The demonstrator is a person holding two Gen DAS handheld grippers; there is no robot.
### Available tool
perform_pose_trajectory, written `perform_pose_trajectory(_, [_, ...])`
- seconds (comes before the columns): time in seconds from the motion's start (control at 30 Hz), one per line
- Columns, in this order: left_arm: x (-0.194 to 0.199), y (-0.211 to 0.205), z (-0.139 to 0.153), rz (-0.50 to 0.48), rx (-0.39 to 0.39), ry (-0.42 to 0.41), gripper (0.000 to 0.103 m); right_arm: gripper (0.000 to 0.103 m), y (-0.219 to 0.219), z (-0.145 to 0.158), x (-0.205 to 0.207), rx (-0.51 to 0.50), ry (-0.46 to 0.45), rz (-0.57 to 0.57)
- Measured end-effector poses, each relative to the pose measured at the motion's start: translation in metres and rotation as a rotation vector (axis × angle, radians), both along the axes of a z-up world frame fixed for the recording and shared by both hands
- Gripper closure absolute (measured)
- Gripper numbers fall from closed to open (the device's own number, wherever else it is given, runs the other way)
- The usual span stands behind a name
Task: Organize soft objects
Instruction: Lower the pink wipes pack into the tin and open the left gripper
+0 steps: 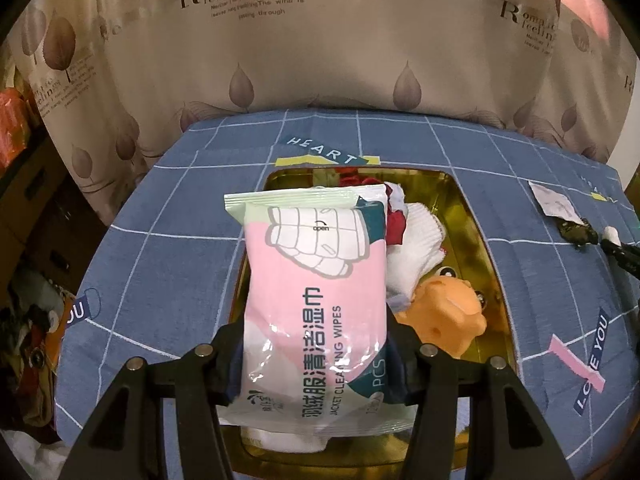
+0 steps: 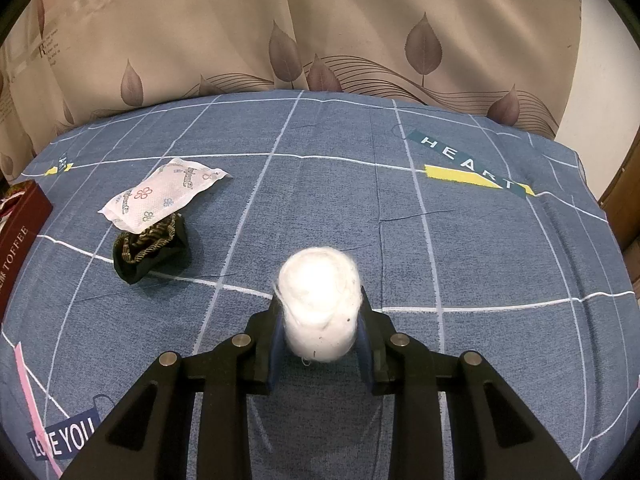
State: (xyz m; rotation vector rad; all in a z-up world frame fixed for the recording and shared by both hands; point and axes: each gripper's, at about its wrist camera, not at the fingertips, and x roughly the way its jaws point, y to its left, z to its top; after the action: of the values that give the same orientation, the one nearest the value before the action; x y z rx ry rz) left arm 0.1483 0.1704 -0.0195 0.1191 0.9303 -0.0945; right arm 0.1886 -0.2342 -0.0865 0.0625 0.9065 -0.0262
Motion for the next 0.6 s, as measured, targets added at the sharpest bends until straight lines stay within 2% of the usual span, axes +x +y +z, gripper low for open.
perform_pose_trajectory(0.1, [0.001,0.000,-0.002,-0.008,0.005,0.002,0.045,0.075,-0.001,0.000,0.000,-0.001,0.000,0.001])
perform_pose_trajectory(0.3, [0.005,-0.004,-0.013,-0.013,0.015,0.062,0.044,0.075,-0.001,0.000,0.000,0.000,0.000,0.002])
perform_pose_trajectory(0.47, [0.001,-0.009,-0.009,-0.032,0.058,0.059,0.040,0.075,-0.001,0.000,0.000,0.001,0.000,0.007])
perform_pose_trajectory(0.6, [-0.007,-0.010,0.005,-0.051,0.074,0.032,0.039,0.075,-0.001,0.000,0.000,0.001,0.000,0.007])
